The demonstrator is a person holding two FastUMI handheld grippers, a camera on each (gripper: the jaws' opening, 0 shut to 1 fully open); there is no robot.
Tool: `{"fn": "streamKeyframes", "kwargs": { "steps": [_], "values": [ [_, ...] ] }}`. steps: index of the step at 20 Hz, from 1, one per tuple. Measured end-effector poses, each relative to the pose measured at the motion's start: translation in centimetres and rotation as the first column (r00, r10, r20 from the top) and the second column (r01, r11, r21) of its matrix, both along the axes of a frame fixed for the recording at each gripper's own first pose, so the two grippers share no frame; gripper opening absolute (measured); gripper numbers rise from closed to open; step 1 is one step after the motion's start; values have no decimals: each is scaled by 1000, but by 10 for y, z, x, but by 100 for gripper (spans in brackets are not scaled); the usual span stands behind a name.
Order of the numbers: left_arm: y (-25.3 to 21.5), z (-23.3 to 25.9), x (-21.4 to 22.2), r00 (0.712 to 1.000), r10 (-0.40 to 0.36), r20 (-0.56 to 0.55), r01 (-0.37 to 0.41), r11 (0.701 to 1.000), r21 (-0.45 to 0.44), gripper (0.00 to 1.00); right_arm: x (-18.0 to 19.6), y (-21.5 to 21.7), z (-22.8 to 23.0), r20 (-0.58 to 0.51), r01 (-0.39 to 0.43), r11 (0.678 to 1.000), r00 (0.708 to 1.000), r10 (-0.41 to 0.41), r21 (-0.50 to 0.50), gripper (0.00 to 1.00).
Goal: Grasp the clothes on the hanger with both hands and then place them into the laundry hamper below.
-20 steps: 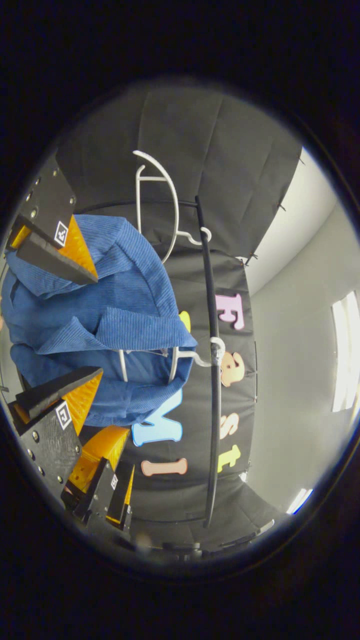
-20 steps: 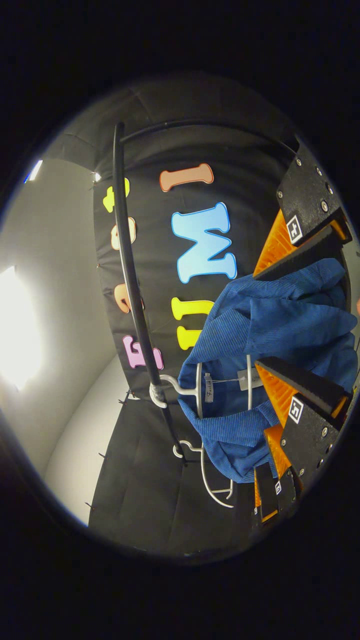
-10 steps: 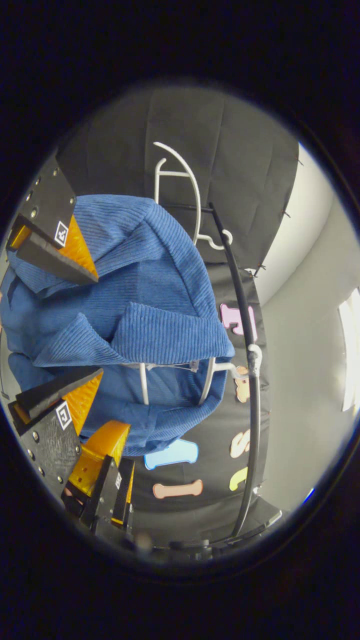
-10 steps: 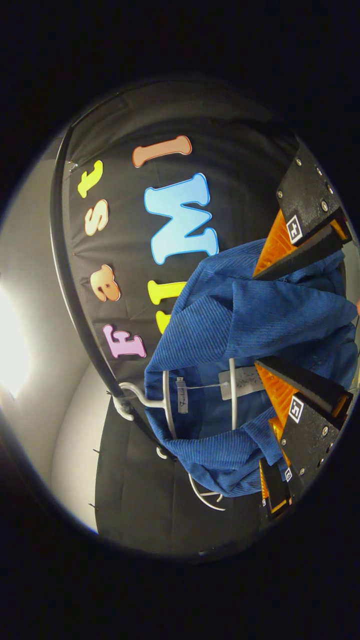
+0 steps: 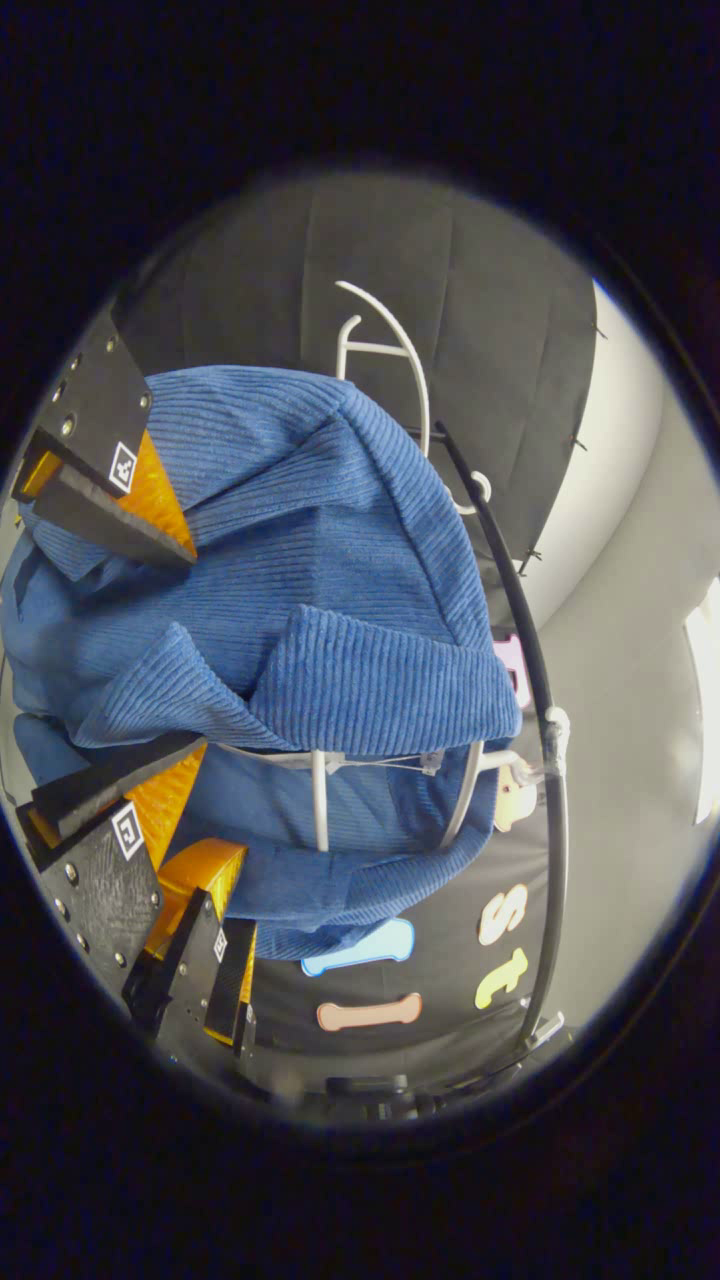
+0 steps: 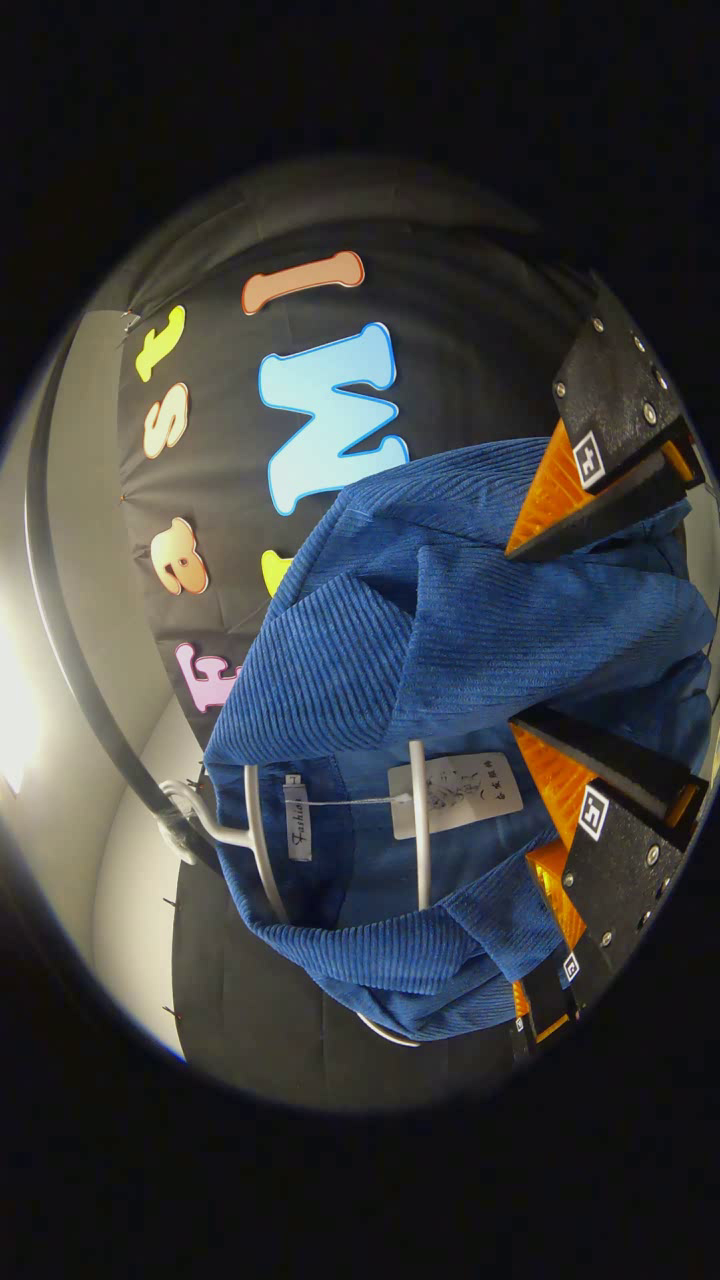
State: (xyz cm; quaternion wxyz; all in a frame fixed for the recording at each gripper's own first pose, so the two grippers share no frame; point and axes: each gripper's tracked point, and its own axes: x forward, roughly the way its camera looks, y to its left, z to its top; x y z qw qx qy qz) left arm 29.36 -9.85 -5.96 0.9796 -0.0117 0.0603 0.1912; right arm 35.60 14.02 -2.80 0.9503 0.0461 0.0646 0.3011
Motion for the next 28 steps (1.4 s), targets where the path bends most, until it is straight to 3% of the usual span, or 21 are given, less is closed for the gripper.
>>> {"fn": "streamKeyframes", "kwargs": {
  "steps": [2,6,8,9,10,12,13,15,16,17,21,22,24,28],
  "values": [
    [-1,1,0,1000,-9,-1,9,1000,10,93,3,7,-4,-10,-8,1000,1000,8,2,84],
    [4,8,-2,1000,-13,13,12,999,49,65,0,18,-9,-23,-43,999,999,43,-10,58],
    [-1,6,1,999,-47,1,47,997,56,46,2,18,-6,1,-37,999,999,37,-26,37],
    [2,5,-1,999,-39,-7,39,997,65,35,3,12,-3,24,-15,999,1000,16,-33,17],
    [-1,7,0,998,-69,-6,70,996,56,24,1,10,0,39,-18,999,999,20,-31,7],
    [2,0,5,998,-62,-5,62,997,54,6,1,8,4,63,-10,999,998,12,-32,4],
    [-8,12,-14,997,-73,-5,73,996,48,7,1,4,8,80,1,999,997,1,-32,4],
    [-11,18,-6,994,-108,7,107,993,51,6,4,-5,20,117,28,999,993,-26,-20,4],
    [-14,25,-8,993,-116,16,115,992,59,1,4,-10,26,134,40,999,990,-38,-8,4],
    [-15,33,-11,992,-122,24,120,990,73,6,2,-14,32,151,49,999,987,-49,5,4],
    [-26,67,-32,985,-158,71,149,982,114,6,-8,-29,66,230,63,997,970,-73,53,4],
    [-28,76,-37,982,-169,84,158,980,122,1,-11,-32,75,246,66,996,966,-80,64,4],
    [-25,92,-43,978,-179,103,165,977,131,6,-14,-39,92,276,78,993,956,-98,83,4],
    [-13,116,-56,975,-174,135,158,979,126,6,-18,-49,121,335,104,989,933,-133,104,4]
  ]
}}
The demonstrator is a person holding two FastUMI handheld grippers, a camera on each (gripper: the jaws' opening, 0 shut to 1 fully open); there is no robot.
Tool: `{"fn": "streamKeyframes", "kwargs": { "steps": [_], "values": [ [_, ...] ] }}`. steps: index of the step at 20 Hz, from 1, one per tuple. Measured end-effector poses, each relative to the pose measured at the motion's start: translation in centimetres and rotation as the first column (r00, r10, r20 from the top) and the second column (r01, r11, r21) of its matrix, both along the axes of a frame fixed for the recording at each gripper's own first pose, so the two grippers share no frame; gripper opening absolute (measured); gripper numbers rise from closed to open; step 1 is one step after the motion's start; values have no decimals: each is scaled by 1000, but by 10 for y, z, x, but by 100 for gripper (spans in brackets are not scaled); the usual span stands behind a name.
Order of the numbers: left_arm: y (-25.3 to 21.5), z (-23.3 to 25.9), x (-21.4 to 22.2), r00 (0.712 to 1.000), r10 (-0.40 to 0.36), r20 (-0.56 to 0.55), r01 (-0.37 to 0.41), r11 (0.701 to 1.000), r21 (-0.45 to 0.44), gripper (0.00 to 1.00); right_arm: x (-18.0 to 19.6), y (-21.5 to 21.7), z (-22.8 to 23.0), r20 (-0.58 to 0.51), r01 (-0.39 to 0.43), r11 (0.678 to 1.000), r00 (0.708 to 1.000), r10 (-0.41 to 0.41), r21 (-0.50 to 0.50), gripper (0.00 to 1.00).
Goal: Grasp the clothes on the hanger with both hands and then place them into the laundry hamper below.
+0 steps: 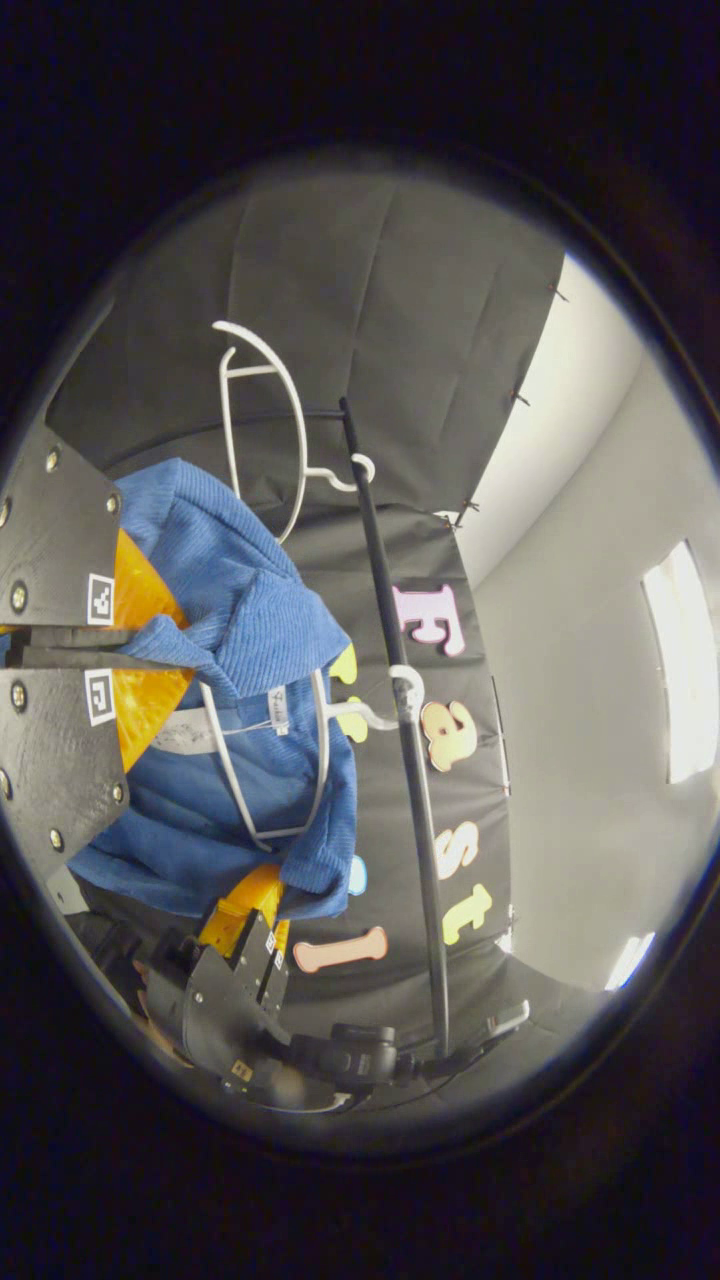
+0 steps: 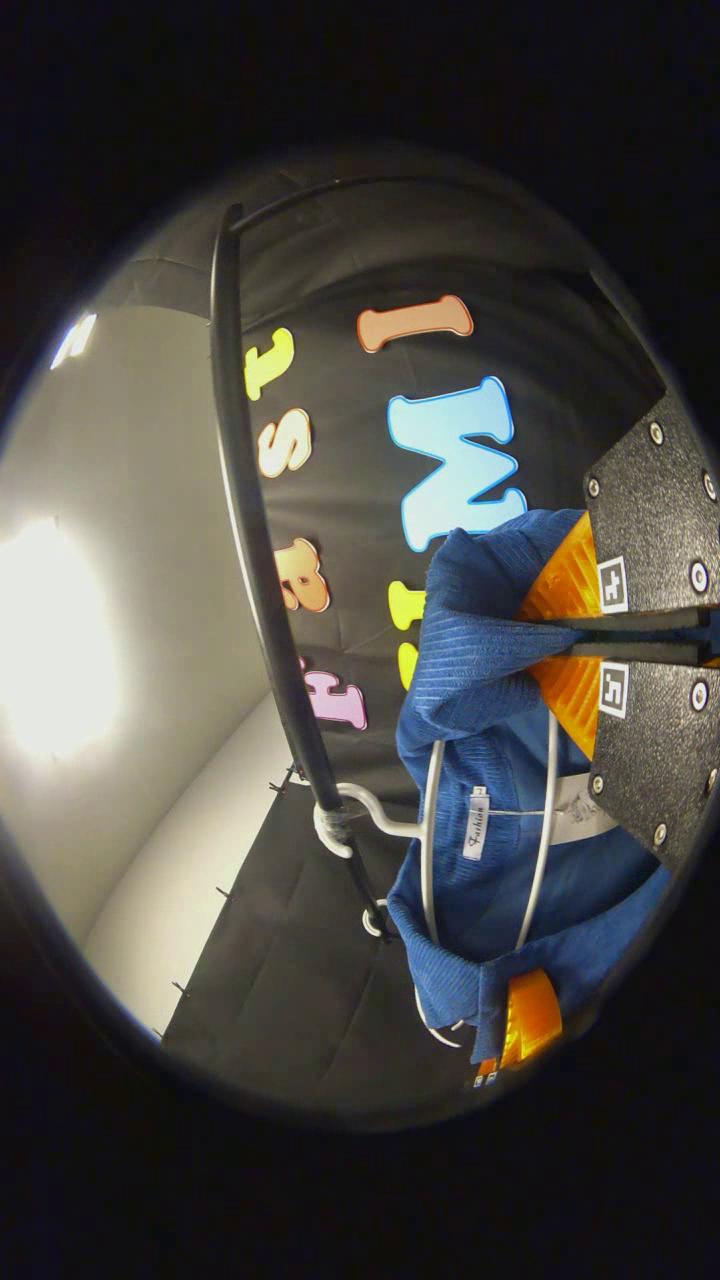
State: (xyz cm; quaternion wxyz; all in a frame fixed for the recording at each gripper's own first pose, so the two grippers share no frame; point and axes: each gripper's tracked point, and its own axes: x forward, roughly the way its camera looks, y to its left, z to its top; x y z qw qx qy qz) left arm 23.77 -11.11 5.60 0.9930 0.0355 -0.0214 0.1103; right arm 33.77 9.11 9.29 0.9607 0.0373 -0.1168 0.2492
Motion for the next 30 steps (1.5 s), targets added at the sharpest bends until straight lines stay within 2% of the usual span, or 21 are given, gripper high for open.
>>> {"fn": "streamKeyframes", "kwargs": {
  "steps": [8,9,10,13,17,23,24,30],
  "values": [
    [63,40,-25,996,70,50,-70,997,9,6,17,-16,32,109,73,997,992,-70,-29,4],
    [70,42,-25,996,76,50,-77,997,8,0,24,-19,33,111,85,996,991,-81,-29,4],
    [77,45,-24,995,84,51,-85,996,10,6,29,-23,34,113,96,995,989,-92,-28,4],
    [95,47,-20,995,89,37,-91,995,32,0,44,-31,34,112,133,991,985,-129,-28,4],
    [120,61,-18,994,104,40,-107,988,108,0,67,-46,20,79,185,982,980,-182,-32,4],
    [146,75,1,998,69,13,-70,976,204,0,87,-49,-2,37,210,976,977,-208,-54,4],
    [147,77,4,998,60,5,-59,974,220,6,89,-47,-5,36,211,975,977,-209,-64,4],
    [157,91,8,998,-16,-53,32,946,324,6,99,-38,-26,-7,197,975,980,-198,-100,4]
  ]
}}
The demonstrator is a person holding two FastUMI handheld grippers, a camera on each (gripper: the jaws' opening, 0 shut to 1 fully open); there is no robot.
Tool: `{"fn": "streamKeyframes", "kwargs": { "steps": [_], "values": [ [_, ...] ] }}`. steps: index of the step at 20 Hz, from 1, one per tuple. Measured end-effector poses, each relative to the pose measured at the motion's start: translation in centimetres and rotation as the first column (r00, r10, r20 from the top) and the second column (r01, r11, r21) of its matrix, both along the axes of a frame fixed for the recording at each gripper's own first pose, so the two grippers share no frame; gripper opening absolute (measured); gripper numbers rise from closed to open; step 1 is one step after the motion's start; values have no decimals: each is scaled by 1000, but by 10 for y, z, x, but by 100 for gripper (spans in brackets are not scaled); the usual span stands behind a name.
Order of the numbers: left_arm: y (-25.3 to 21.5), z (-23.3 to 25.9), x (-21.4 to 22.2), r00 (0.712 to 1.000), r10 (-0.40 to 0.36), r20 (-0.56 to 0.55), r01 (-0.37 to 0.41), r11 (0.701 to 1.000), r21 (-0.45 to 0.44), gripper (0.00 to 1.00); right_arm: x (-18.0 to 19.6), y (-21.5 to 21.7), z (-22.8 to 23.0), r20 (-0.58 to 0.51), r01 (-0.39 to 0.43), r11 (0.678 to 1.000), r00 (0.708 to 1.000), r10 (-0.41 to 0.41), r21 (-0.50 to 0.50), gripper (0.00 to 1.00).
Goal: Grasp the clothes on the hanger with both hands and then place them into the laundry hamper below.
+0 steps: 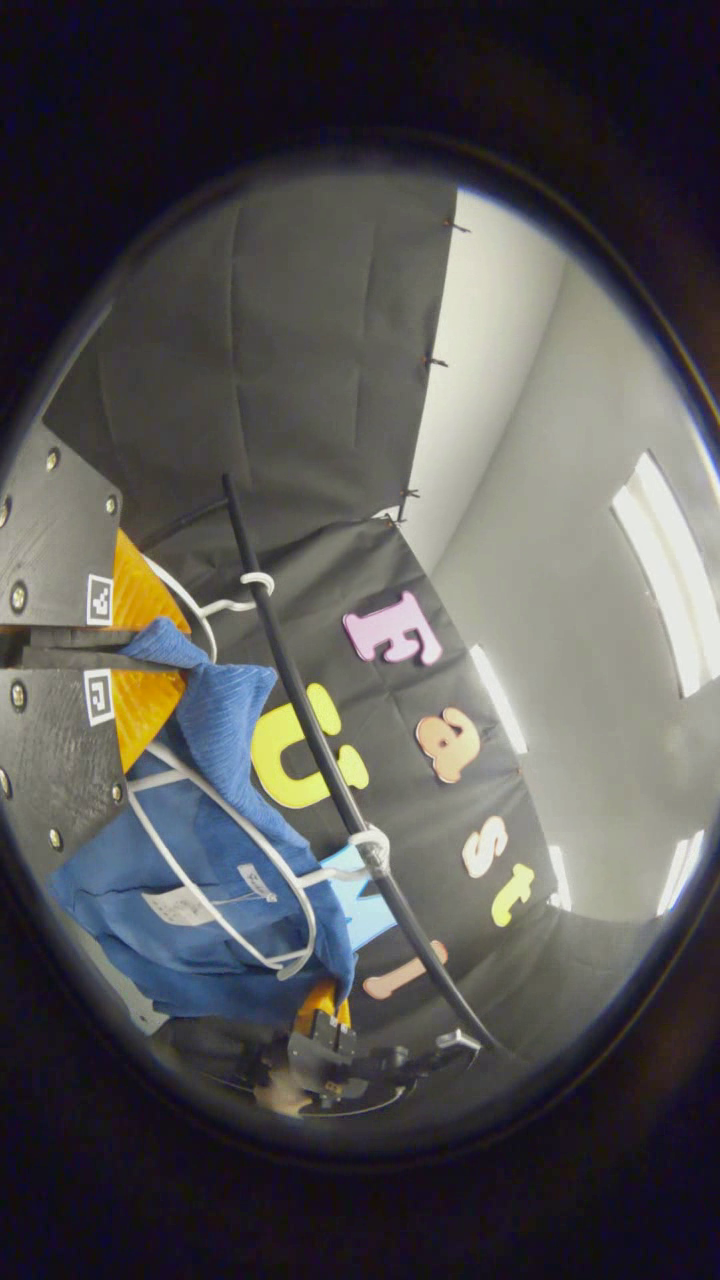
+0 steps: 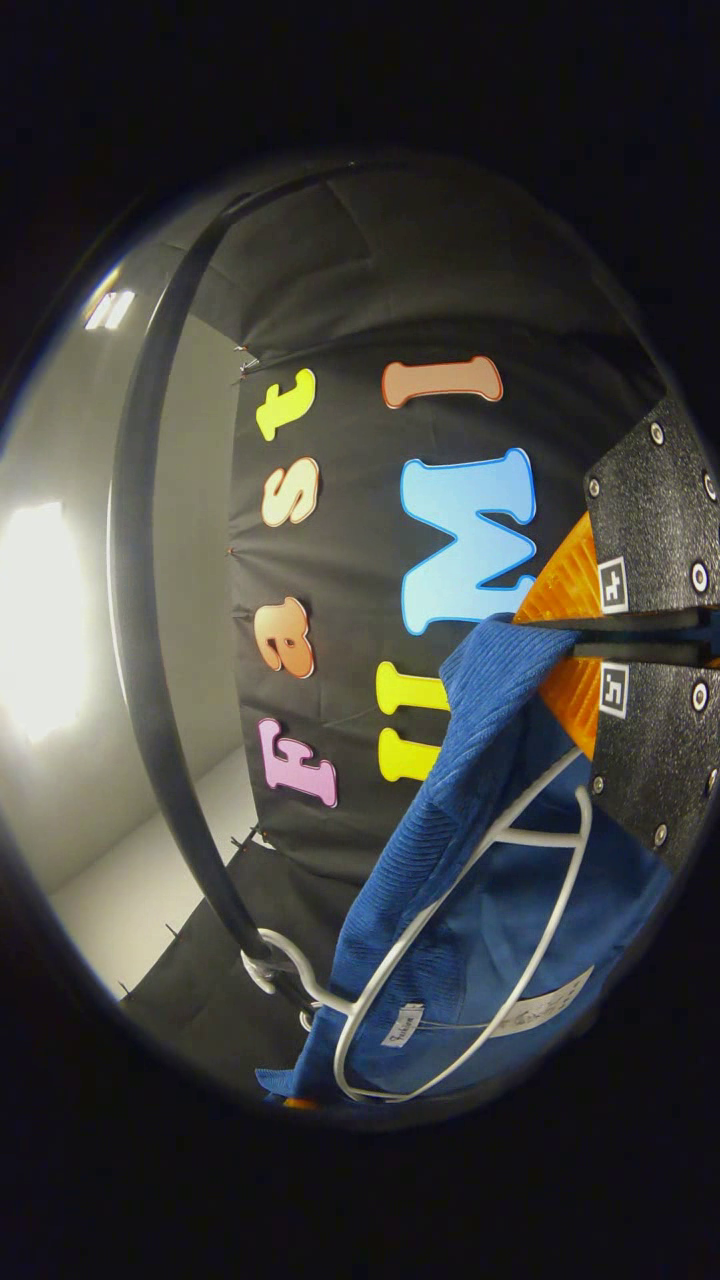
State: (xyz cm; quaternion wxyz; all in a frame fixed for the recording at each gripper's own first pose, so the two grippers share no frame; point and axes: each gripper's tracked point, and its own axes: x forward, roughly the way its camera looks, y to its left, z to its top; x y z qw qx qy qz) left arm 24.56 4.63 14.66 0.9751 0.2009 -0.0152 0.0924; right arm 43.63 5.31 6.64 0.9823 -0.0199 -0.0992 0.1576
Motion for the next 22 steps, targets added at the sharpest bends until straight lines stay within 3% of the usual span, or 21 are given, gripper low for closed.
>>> {"fn": "streamKeyframes", "kwargs": {
  "steps": [4,5,13,14,17,19,22],
  "values": [
    [13,-18,11,999,35,-30,-36,998,-45,6,6,6,-8,-4,-9,1000,1000,9,-19,4],
    [15,-25,15,998,41,-41,-44,997,-62,1,9,8,-11,-10,-11,1000,1000,11,-16,4],
    [27,-57,28,995,32,-96,-48,984,-169,1,23,9,-29,-79,-6,1000,997,4,-28,2],
    [31,-61,33,995,31,-98,-49,981,-188,6,24,10,-34,-95,-12,1000,995,10,-28,4],
    [42,-80,36,992,47,-121,-77,962,-262,0,24,9,-45,-118,-21,1000,993,19,-16,4],
    [43,-95,38,990,54,-131,-93,944,-316,6,28,11,-54,-120,-31,999,992,26,-35,4],
    [44,-103,32,992,53,-114,-91,926,-367,1,26,13,-60,-112,-40,997,993,33,-64,4]
  ]
}}
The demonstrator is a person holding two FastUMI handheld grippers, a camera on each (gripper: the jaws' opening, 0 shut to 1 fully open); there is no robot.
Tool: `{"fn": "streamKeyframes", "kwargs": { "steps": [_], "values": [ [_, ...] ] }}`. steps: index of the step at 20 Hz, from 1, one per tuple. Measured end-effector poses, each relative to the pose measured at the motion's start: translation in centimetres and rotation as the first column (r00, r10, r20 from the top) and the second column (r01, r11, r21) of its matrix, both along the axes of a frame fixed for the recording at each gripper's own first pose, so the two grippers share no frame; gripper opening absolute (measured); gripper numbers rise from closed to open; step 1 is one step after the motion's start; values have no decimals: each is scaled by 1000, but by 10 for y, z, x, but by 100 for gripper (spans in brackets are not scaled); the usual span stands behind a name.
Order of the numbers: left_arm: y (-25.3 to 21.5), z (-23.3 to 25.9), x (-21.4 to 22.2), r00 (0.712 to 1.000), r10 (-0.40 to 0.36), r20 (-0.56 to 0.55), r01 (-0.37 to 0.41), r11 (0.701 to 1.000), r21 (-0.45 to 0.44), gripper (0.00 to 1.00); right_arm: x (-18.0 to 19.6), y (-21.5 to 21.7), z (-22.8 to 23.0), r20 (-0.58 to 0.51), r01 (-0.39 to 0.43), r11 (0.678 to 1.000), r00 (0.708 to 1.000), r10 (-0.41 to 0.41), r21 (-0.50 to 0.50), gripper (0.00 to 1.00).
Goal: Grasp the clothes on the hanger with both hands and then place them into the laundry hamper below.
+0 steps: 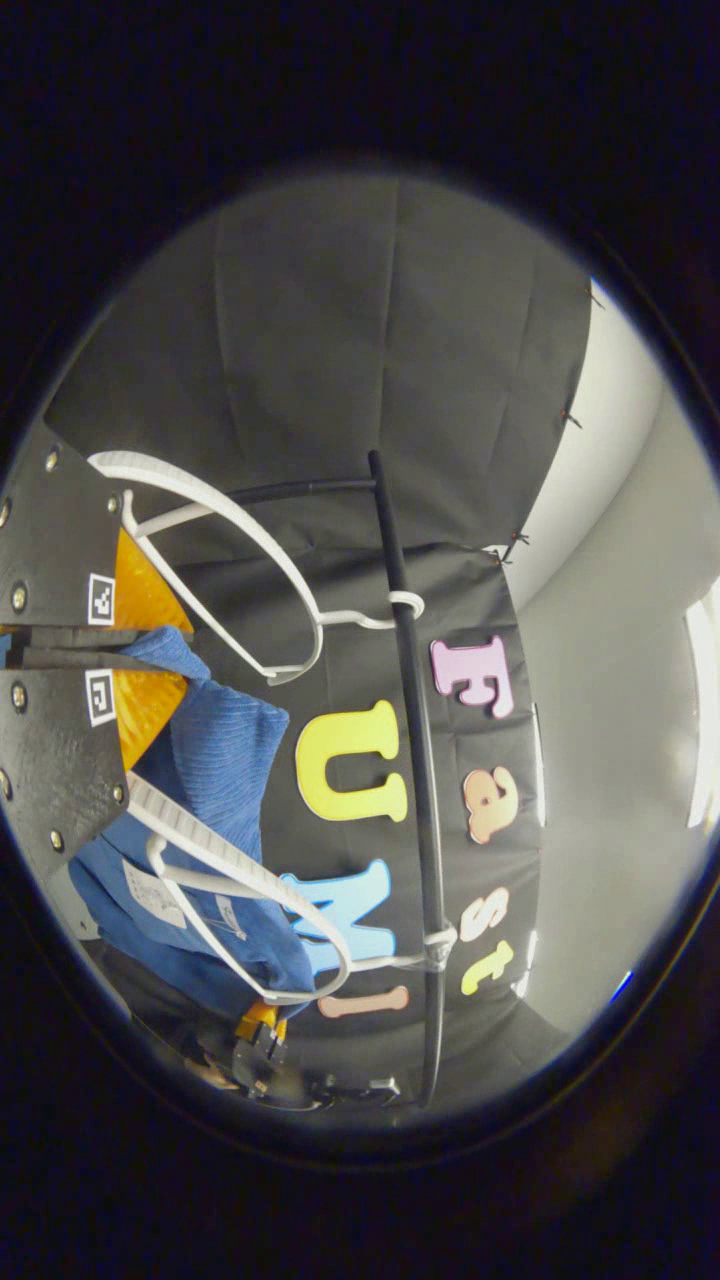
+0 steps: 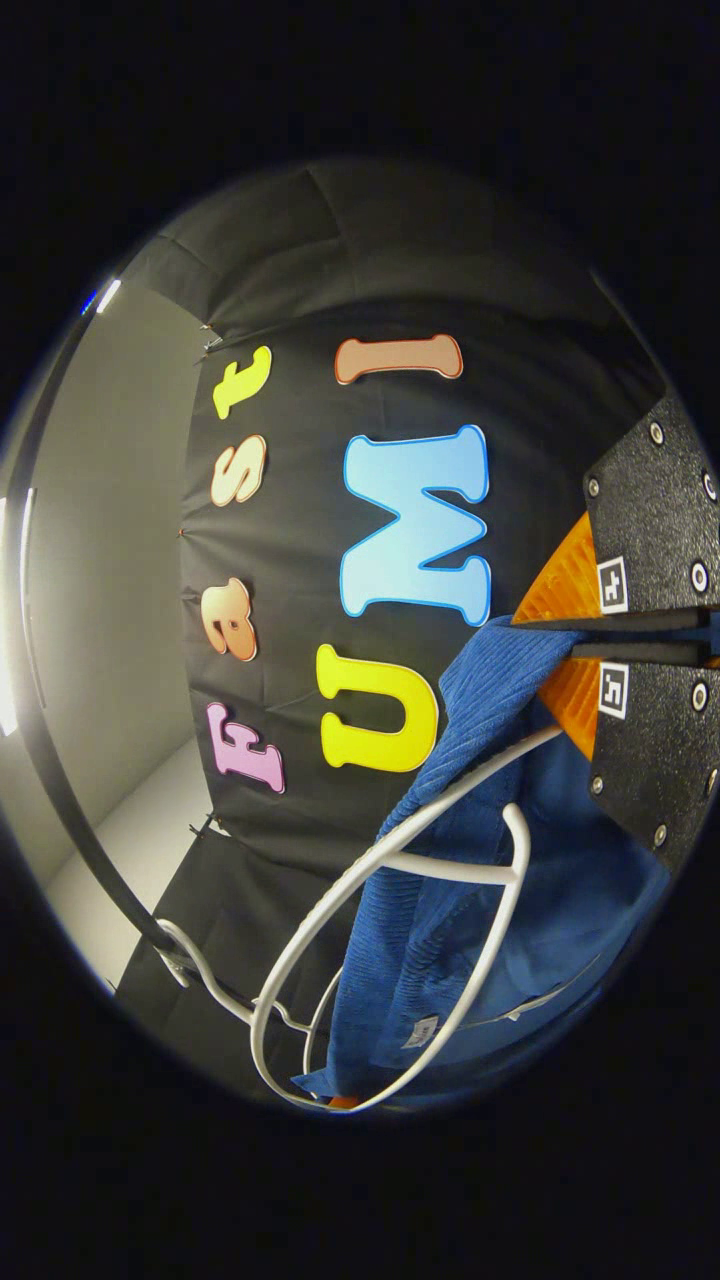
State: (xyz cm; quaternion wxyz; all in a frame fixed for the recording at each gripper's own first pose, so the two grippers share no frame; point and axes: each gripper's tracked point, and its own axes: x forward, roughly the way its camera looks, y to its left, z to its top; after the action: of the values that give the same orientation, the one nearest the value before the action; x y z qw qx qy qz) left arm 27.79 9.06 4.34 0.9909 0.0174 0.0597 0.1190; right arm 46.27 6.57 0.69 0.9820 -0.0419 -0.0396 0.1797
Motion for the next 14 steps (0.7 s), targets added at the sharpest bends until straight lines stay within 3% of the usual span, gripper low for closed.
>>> {"fn": "streamKeyframes", "kwargs": {
  "steps": [8,9,10,12,14],
  "values": [
    [-18,-31,-24,999,-20,-46,20,1000,-2,1,-5,-9,-46,-123,24,1000,992,-24,0,4],
    [-23,-36,-22,998,-22,-51,22,1000,-3,6,-6,-11,-53,-137,25,1000,990,-24,0,4],
    [-28,-41,-20,998,-22,-57,21,1000,-7,1,-8,-12,-60,-149,24,1000,988,-24,-7,4],
    [-34,-50,-18,997,-17,-69,16,1000,-15,6,-18,-17,-71,-165,22,999,986,-26,-26,4],
    [-33,-56,-25,997,-12,-76,11,1000,-13,1,-25,-21,-80,-180,21,999,983,-26,-31,4]
  ]
}}
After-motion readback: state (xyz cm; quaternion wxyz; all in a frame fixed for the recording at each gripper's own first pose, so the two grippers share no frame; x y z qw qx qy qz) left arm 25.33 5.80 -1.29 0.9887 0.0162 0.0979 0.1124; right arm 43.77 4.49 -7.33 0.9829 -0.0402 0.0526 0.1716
